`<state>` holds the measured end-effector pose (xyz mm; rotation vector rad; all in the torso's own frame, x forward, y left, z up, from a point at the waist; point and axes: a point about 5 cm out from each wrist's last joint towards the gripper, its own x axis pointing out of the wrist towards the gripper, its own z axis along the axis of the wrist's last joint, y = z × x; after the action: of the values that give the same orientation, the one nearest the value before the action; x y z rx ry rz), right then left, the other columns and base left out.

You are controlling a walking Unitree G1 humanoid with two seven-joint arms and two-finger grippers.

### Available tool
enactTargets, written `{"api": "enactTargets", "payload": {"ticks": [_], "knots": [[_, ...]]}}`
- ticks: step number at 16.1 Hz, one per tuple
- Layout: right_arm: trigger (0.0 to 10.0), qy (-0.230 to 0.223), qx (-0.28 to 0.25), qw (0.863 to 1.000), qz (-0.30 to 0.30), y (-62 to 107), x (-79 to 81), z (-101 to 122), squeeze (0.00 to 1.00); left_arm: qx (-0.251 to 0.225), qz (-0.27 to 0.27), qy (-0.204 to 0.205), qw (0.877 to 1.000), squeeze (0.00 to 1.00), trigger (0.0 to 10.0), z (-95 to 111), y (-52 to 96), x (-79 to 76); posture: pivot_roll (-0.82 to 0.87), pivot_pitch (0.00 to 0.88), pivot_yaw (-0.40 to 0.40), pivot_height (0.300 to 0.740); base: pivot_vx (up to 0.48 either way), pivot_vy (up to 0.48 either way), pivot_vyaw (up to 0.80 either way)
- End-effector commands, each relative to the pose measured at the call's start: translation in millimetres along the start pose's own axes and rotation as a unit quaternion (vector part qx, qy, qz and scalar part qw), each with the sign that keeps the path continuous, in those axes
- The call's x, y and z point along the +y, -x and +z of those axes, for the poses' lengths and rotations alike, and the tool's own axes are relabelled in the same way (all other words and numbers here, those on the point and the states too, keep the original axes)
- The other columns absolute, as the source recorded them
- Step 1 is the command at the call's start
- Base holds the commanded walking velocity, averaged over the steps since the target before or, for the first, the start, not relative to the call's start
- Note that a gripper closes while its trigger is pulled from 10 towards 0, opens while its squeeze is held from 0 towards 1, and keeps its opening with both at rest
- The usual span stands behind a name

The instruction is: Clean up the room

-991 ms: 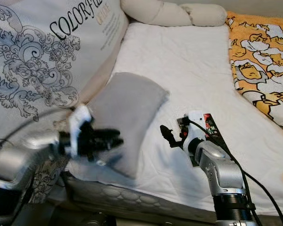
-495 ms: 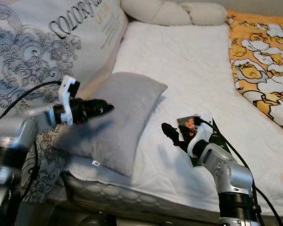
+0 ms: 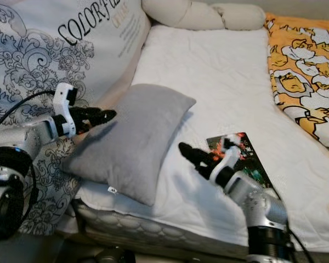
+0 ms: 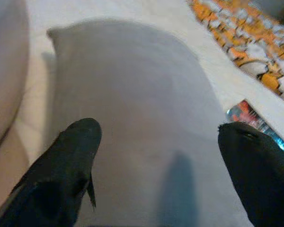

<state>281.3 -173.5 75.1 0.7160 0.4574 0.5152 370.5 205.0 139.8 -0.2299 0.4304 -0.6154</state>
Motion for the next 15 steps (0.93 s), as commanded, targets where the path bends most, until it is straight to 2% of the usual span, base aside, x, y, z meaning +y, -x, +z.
{"api": "enactTargets", "payload": {"ticks": [1,2,5,6,7,8,10,11,12,13,14,15], "knots": [[10.0,-0.004,0.008,1.000,-0.005,-6.0,-1.0,-4,1.00,0.034,0.011,0.001,0.999,0.00,10.0,-16,1.9,4.6,-0.03,0.050,0.060,0.740,0.000,0.000,0.00],[10.0,-0.011,0.016,1.000,-0.003,-12.7,-0.8,-10,0.00,0.060,0.020,0.001,0.998,0.00,10.0,-26,2.0,6.4,-0.03,0.048,0.060,0.740,0.000,0.000,0.00],[10.0,-0.024,0.027,0.999,0.000,-25.3,1.0,-22,0.00,0.092,0.038,-0.013,0.995,0.00,10.0,-40,2.6,9.6,-0.03,0.046,0.056,0.740,0.000,0.000,0.00],[10.0,-0.029,0.035,0.999,0.006,-31.9,3.7,-28,0.00,0.100,0.035,-0.004,0.994,0.00,10.0,-46,2.0,9.3,-0.02,0.042,0.051,0.740,0.000,0.000,0.00],[10.0,-0.029,0.048,0.998,0.014,-38.6,6.2,-34,0.00,0.101,0.003,0.018,0.995,0.00,10.0,-50,-1.0,3.8,-0.02,0.038,0.051,0.740,0.000,0.000,0.00],[10.0,-0.019,0.059,0.998,0.015,-42.3,7.7,-38,0.00,0.083,-0.056,0.062,0.993,0.00,10.0,-48,-5.6,-6.8,-0.02,0.035,0.049,0.740,0.000,0.000,0.00],[10.0,-0.013,0.063,0.998,0.013,-43.8,7.3,-40,0.00,0.082,-0.100,0.077,0.989,0.00,10.0,-48,-8.4,-14.8,-0.02,0.033,0.049,0.740,0.000,0.000,0.00],[10.0,-0.014,0.063,0.998,0.009,-44.9,6.2,-41,0.00,0.093,-0.125,0.058,0.986,0.00,10.0,-51,-10.4,-19.7,-0.02,0.030,0.049,0.740,0.000,0.000,0.00],[4.2,-0.009,0.066,0.998,-0.002,-46.5,3.0,-43,0.00,0.103,-0.136,0.036,0.985,0.00,10.0,-55,-12.6,-22.9,-0.02,0.029,0.050,0.740,0.000,0.000,0.00],[0.0,-0.005,0.067,0.998,-0.009,-47.9,1.0,-44,0.00,0.100,-0.132,0.023,0.986,0.00,9.8,-56,-14.5,-24.0,-0.01,0.028,0.050,0.740,0.000,0.000,0.00],[0.0,-0.004,0.067,0.998,-0.014,-49.3,0.3,-45,0.00,0.098,-0.118,0.014,0.988,0.00,4.5,-56,-15.8,-23.3,-0.01,0.026,0.049,0.740,0.000,0.000,0.00],[0.0,0.000,0.065,0.998,-0.019,-50.4,0.0,-45,0.00,0.090,-0.109,0.003,0.990,0.00,0.0,-55,-16.4,-22.6,-0.01,0.027,0.050,0.740,0.000,0.000,0.00]]}}
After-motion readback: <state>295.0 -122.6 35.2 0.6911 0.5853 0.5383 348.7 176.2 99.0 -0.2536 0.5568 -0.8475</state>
